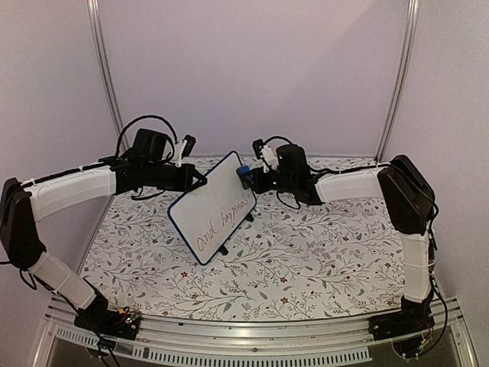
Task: Erase the whiteboard
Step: Erase the center of the board.
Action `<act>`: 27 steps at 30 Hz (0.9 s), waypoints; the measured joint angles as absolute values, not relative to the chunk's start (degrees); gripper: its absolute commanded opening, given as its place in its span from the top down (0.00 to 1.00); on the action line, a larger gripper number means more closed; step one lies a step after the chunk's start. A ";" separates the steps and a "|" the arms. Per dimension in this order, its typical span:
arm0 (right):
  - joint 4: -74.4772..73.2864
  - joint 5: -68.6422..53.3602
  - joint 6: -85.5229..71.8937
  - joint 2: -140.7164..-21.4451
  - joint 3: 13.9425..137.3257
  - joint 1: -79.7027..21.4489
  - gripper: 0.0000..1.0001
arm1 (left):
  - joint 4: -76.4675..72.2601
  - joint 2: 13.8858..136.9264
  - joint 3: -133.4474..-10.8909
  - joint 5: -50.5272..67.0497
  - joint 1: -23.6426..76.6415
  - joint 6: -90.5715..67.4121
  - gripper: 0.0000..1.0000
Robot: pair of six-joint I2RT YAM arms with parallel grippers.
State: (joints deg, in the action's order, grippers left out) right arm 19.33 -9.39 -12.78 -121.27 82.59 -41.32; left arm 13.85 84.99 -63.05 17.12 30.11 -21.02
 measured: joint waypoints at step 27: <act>18.11 -11.29 -15.11 -122.17 81.38 -41.10 0.84 | 13.82 84.99 -63.02 16.64 30.11 -21.10 1.00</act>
State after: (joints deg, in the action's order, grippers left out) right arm 18.11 -11.29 -15.11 -122.17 81.38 -41.10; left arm 13.82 84.99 -63.02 16.64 30.11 -21.10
